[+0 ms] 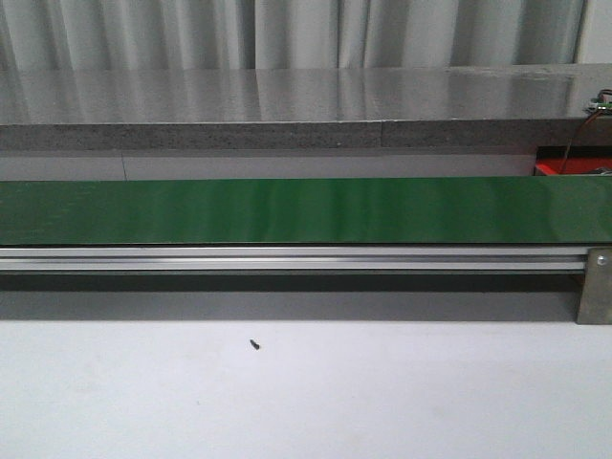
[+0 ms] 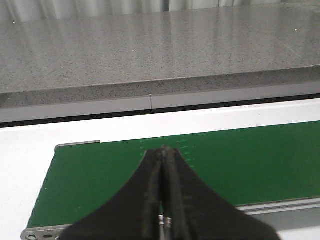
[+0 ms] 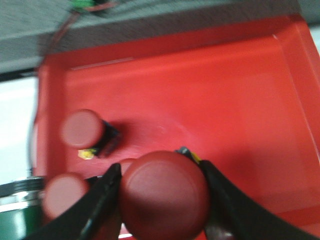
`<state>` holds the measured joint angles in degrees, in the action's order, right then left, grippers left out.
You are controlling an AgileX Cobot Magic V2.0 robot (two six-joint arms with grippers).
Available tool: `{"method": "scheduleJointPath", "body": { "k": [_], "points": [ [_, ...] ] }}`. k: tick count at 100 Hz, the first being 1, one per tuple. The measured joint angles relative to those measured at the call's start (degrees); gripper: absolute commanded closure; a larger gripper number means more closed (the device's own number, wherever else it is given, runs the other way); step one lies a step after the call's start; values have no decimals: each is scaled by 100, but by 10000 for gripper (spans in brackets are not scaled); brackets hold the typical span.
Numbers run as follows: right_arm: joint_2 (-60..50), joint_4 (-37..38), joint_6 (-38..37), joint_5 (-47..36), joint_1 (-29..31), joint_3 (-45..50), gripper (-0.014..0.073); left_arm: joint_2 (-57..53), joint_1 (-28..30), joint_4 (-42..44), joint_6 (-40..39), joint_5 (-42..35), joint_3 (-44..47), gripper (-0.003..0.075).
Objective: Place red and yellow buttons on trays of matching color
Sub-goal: 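Lower the red button into the red tray and open the right gripper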
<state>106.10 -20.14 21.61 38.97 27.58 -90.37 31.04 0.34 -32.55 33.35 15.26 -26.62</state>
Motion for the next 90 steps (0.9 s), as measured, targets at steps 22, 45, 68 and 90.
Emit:
{"method": "scheduleJointPath", "body": {
  "k": [22, 45, 68, 90],
  "points": [
    [736, 0, 0, -352, 166, -65, 343, 0, 0, 0, 0, -10, 0, 740],
    [1243, 0, 0, -514, 166, -88, 343, 0, 0, 0, 0, -10, 0, 740],
    [1397, -28, 0, -534, 166, -113, 341, 0, 0, 0, 0, -10, 0, 740],
    [1458, -85, 0, -495, 166, -160, 160, 0, 0, -9, 0, -10, 0, 740]
  ]
}}
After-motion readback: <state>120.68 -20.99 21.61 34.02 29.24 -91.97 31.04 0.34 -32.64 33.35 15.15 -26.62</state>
